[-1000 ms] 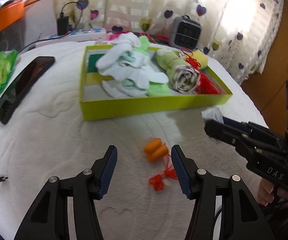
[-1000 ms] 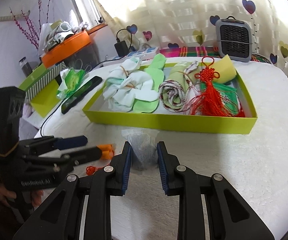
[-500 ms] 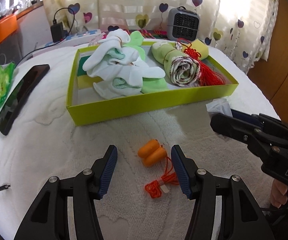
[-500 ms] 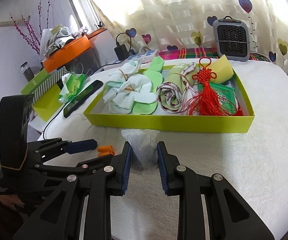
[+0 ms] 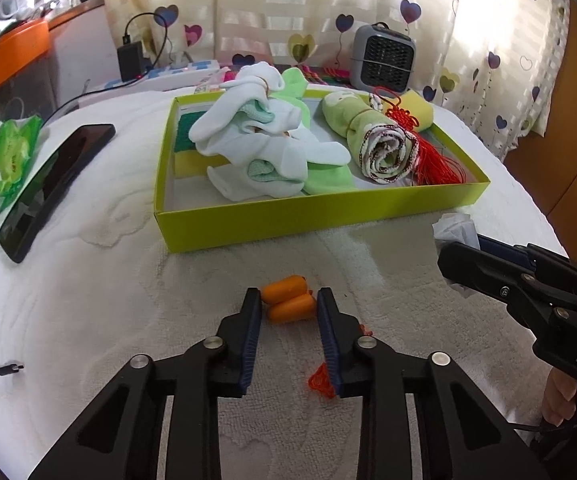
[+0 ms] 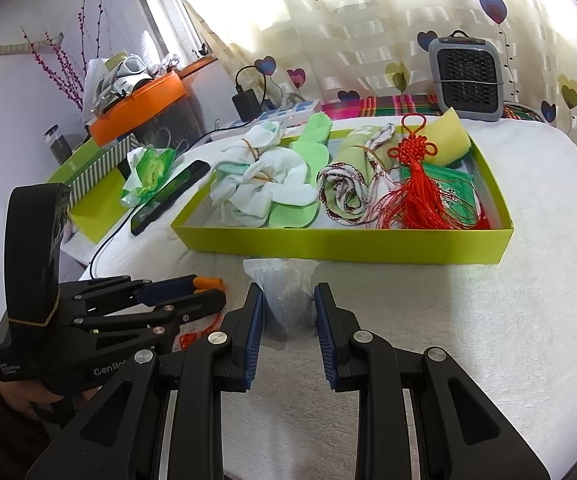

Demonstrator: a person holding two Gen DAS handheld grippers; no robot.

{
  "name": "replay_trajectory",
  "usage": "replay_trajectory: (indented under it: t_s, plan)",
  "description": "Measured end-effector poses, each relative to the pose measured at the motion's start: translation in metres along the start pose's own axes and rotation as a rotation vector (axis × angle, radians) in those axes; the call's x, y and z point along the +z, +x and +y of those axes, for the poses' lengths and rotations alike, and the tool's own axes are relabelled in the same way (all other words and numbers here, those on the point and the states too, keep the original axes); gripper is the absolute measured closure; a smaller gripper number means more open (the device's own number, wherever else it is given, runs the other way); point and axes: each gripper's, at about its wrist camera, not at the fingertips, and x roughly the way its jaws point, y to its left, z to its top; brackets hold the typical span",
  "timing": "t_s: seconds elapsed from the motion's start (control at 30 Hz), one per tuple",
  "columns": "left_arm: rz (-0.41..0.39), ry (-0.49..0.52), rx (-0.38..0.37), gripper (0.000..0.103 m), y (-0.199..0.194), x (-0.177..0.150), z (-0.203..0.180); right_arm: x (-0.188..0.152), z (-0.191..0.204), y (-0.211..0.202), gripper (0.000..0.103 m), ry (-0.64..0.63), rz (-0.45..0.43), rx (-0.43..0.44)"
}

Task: Organize soft objects
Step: 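Grasp the orange earplugs with the left tool while the right tool holds the clear bag, then carry the earplugs and clear bag into the box with both tools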

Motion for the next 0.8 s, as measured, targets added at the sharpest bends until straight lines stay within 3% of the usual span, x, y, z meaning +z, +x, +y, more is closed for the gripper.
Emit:
replay_trajectory:
  t_s: [0.8]
  plan:
    - [-0.024, -0.012, -0.017, 0.077, -0.0075, 0.0028, 0.0019, -0.0009, 0.0011, 0.002, 0.076, -0.01, 0.008, -0.002]
